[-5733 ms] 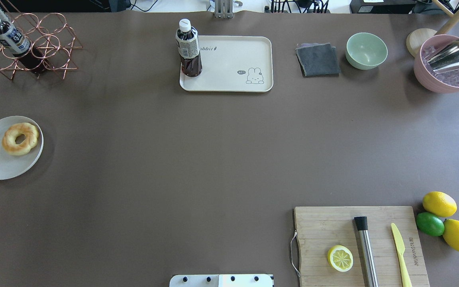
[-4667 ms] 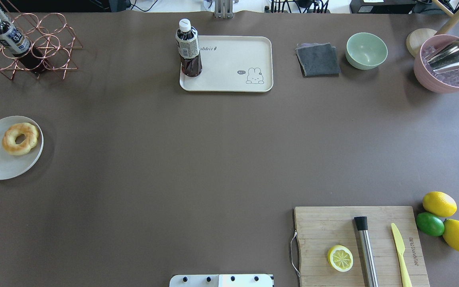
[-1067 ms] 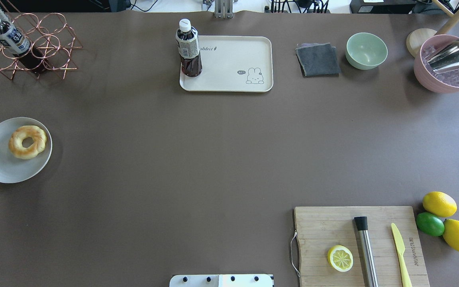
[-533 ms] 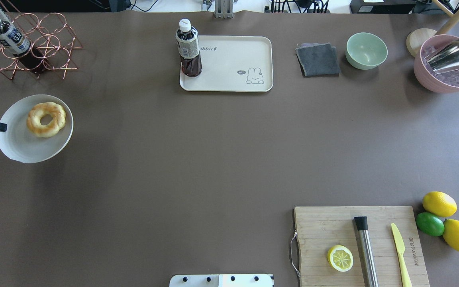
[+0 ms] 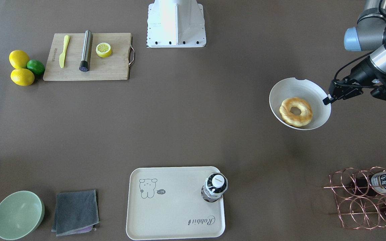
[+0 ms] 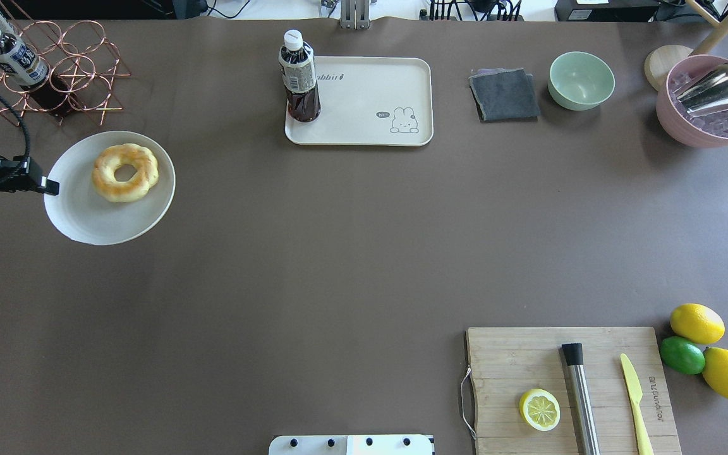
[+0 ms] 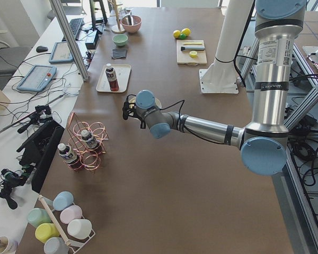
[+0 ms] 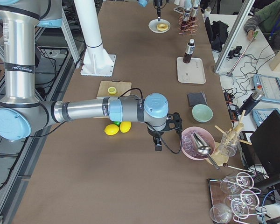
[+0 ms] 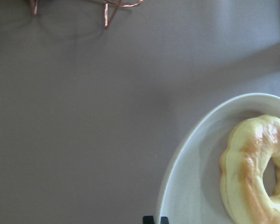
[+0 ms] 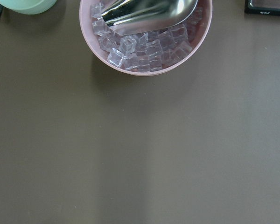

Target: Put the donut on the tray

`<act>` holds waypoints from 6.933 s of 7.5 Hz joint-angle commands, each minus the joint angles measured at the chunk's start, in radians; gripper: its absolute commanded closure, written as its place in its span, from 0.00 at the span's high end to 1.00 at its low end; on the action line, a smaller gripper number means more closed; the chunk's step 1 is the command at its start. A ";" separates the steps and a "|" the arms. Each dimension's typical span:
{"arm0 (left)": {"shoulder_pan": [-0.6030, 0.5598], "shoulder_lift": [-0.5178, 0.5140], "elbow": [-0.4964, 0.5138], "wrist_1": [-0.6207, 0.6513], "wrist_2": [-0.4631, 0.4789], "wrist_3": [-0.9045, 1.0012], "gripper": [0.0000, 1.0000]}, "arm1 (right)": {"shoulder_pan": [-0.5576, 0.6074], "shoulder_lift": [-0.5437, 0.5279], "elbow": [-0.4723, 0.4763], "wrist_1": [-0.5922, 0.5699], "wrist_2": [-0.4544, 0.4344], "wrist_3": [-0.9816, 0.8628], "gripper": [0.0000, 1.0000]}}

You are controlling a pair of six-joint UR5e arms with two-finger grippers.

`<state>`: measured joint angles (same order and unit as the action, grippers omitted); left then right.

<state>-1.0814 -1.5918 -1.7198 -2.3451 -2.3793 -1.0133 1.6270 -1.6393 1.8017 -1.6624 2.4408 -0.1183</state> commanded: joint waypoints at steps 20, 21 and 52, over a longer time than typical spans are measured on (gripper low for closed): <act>0.687 -0.818 -0.049 0.676 0.629 -0.648 0.00 | -0.897 0.190 0.274 0.483 -0.292 1.482 0.49; 0.687 -0.818 -0.049 0.676 0.629 -0.648 0.00 | -0.903 0.190 0.274 0.483 -0.293 1.482 0.43; 0.064 -0.165 -0.399 0.675 0.038 0.252 0.98 | -0.868 0.857 -0.553 0.546 -0.621 1.949 1.00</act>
<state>-1.0134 -1.7891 -2.1091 -1.6690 -2.3408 -0.7734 0.7200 -0.7253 1.1690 -1.0672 1.7595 1.9225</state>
